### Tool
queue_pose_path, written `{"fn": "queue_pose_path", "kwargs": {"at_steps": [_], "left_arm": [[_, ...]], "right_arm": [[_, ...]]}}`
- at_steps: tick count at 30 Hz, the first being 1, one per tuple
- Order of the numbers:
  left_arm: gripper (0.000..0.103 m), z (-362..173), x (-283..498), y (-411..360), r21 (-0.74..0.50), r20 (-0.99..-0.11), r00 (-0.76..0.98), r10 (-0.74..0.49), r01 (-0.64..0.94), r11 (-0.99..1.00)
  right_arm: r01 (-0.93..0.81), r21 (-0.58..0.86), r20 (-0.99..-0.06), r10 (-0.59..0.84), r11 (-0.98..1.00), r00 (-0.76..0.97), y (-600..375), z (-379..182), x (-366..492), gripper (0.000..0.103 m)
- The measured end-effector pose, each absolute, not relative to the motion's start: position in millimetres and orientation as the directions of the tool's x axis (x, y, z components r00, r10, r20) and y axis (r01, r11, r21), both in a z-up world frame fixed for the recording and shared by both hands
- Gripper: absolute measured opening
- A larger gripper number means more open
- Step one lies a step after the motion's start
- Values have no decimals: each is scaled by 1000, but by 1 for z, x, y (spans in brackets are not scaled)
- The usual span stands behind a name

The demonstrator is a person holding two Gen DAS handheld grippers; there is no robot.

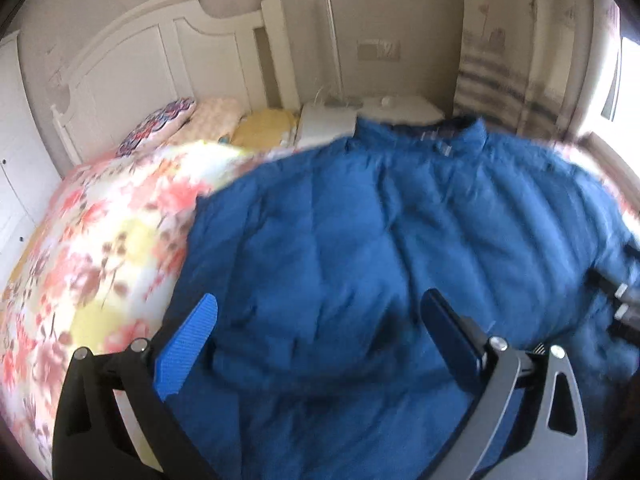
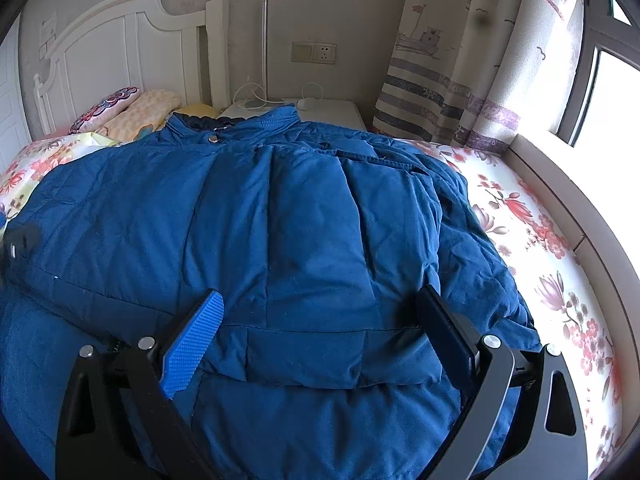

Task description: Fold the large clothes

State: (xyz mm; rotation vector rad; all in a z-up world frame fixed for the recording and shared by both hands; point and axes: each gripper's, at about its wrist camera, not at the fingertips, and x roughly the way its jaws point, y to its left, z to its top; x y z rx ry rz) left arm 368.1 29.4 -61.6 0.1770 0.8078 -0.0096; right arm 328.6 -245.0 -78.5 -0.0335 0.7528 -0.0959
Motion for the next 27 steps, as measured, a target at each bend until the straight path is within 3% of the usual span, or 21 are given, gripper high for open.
{"fn": "queue_pose_path", "kwargs": {"at_steps": [4, 10, 15, 20, 27], "left_arm": [[101, -77, 367, 38, 127, -736, 676, 43, 75, 989], [101, -81, 365, 31, 183, -723, 685, 87, 69, 981], [101, -82, 368, 34, 160, -732, 678, 71, 70, 985], [101, -83, 368, 34, 162, -734, 675, 72, 71, 984], [101, -84, 370, 36, 139, -744, 666, 57, 71, 988]], "right_arm": [[93, -32, -646, -92, 995, 758, -250, -71, 318, 93], [107, 102, -575, -29, 989, 817, -259, -30, 315, 95], [105, -1, -610, -84, 995, 788, -246, -12, 368, 95], [124, -38, -749, -110, 992, 654, -249, -59, 420, 99], [119, -44, -717, -115, 992, 688, -249, -65, 397, 98]]}}
